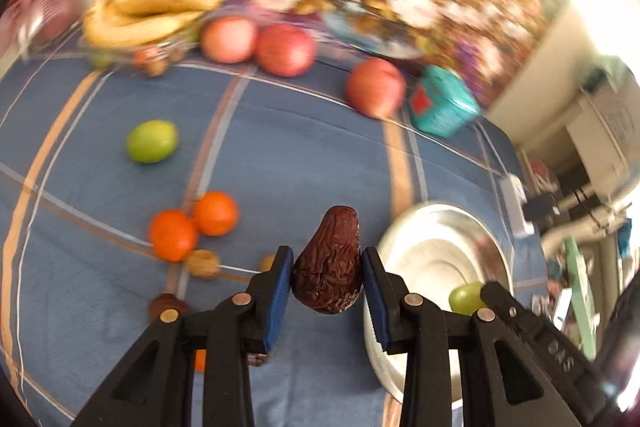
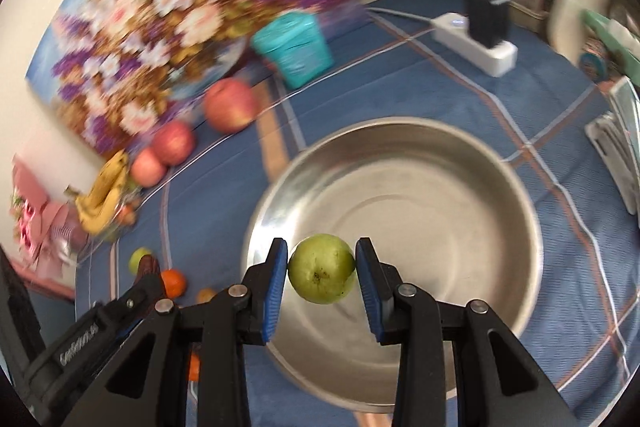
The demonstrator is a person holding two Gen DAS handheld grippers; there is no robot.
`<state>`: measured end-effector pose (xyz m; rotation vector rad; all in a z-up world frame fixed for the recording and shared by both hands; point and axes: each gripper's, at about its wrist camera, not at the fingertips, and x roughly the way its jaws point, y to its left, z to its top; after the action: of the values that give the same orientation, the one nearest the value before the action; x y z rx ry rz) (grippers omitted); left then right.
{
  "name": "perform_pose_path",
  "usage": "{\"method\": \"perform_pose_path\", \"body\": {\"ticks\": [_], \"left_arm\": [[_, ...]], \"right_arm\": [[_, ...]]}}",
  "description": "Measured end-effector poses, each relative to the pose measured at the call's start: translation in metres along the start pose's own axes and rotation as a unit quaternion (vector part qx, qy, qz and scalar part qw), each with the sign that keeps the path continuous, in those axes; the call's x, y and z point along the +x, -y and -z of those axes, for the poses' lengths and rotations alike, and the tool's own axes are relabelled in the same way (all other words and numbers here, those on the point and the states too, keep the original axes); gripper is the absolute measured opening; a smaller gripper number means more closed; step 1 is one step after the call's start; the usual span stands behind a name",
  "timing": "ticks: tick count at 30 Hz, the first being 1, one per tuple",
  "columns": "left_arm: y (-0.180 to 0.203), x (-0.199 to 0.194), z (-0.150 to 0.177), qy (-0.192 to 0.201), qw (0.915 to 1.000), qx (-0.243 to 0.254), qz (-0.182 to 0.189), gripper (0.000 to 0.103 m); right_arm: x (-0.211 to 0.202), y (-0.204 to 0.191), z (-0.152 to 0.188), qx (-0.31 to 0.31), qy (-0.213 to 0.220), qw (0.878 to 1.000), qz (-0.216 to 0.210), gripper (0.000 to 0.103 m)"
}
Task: Organize fruits
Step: 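Carry the pear and date into the steel plate and open both tools, then lift both open tools away from the steel plate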
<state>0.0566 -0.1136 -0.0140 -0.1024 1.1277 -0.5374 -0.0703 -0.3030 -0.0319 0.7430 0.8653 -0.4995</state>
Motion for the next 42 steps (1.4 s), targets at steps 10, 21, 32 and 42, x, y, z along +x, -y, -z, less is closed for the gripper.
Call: {"method": "perform_pose_path", "body": {"ticks": [10,21,32,42], "left_arm": [[0.046,0.019,0.019,-0.033,0.9952,0.087,0.03,0.037],[0.05,0.028,0.023,-0.048,0.9935,0.098,0.033,0.039],[-0.007,0.033,0.011,-0.046,0.9919,0.034,-0.114,0.074],[-0.059,0.011,0.006,-0.005,0.9787,0.009,-0.205,0.103]], "right_arm": [[-0.004,0.018,-0.005,0.013,0.005,1.0,0.017,0.033],[0.006,0.018,0.0,0.01,-0.016,1.0,0.023,0.033],[0.012,-0.011,0.007,-0.061,-0.027,0.997,0.04,0.033],[0.02,-0.047,0.026,-0.143,-0.036,0.988,0.035,0.065]]}}
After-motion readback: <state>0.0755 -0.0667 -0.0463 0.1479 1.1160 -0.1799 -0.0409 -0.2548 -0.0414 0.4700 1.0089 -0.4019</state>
